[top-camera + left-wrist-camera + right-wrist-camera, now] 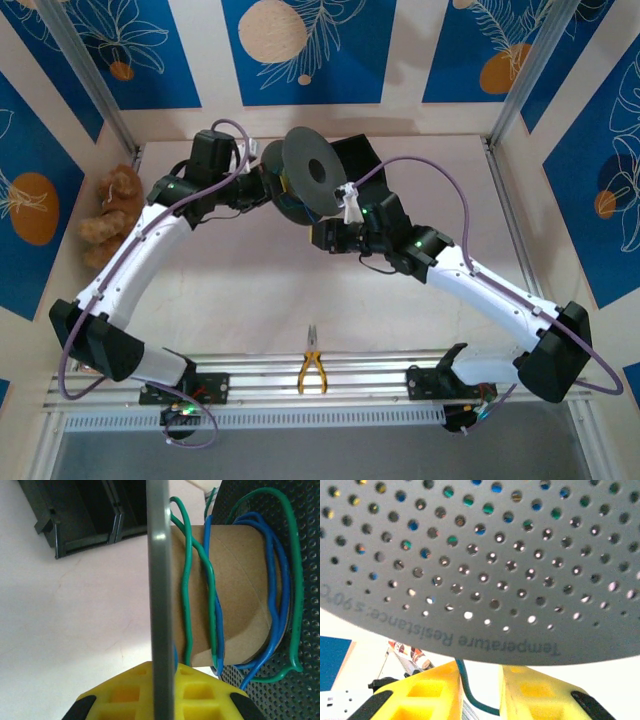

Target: Wrap the cables

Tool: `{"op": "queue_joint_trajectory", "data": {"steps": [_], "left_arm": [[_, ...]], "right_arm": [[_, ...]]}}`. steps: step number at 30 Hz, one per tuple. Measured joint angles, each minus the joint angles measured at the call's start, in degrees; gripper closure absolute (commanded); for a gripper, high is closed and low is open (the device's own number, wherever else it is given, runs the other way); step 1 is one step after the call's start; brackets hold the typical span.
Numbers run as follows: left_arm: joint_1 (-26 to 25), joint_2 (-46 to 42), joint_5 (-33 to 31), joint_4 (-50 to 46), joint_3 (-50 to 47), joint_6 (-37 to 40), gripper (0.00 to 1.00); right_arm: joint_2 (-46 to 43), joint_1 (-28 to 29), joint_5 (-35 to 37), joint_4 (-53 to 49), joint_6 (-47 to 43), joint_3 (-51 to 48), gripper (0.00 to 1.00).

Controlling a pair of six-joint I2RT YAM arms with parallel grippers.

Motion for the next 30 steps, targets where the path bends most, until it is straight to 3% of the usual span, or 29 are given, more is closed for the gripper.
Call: {"op": "queue_joint_trajectory", "data": {"steps": [5, 15, 20, 30], "left_arm": [[0.3, -0.5, 0.0, 1.4, 0.0, 0.0, 1.0], [0.4, -0.5, 1.1, 1.3, 0.0, 0.0, 1.0], [0.3, -0.5, 3.0, 1.1, 0.0, 0.0, 1.0], [0.3, -0.5, 7.5, -0.5, 0.1, 0.7, 1.0]], "right_arm": [[-0.2, 0.1, -0.2, -0.2, -0.7, 1.2, 0.75], [-0.4, 0.0, 0.4, -0.3, -1.7, 0.5, 1.0], [-1.0, -0.1, 5.6, -2.4, -4.4, 0.2, 1.0], [-7.6, 0.9, 19.4, 0.4, -25.3, -5.6, 1.0]]}}
